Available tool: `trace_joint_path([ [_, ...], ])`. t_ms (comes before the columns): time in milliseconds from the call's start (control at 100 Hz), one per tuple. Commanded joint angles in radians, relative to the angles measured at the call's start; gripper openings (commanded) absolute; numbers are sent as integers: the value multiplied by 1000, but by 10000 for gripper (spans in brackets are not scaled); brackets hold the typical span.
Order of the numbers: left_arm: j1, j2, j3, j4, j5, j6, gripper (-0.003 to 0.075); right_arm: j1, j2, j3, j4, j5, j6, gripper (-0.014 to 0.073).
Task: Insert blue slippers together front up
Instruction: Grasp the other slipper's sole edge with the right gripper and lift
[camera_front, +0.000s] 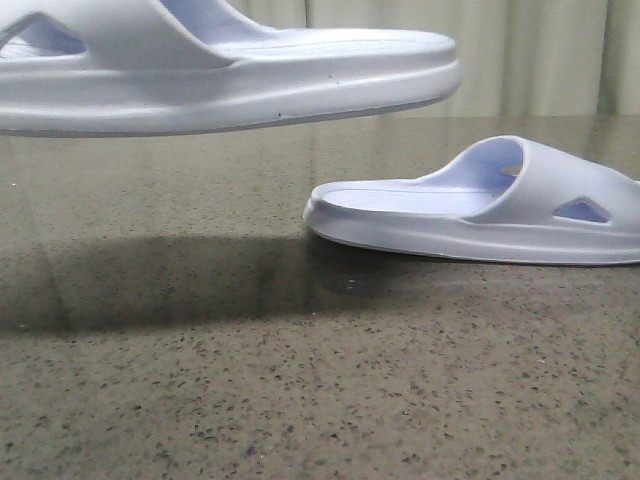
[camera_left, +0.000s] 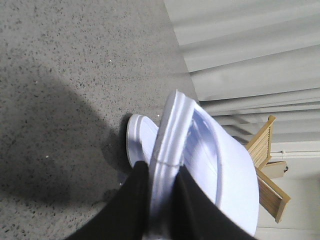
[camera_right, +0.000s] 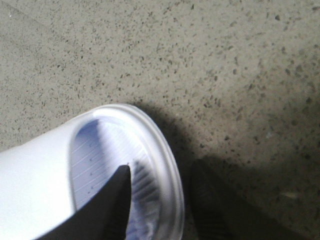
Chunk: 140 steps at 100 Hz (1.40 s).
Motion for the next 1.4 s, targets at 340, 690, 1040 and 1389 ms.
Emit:
trace_joint_path([
  [340,2,0,-28,-62,-2,0,16,-3,3,-16,11,18,-4,-98],
  [690,2,0,-28,-62,-2,0,16,-3,-48,-16,19,-143,-4,-107],
  [1040,2,0,-28,-62,-2,0,16,-3,-292,-25,21,-316,-4,-107],
  [1389,2,0,-28,-62,-2,0,16,-3,-484,-139,22,-121,-4,-107],
])
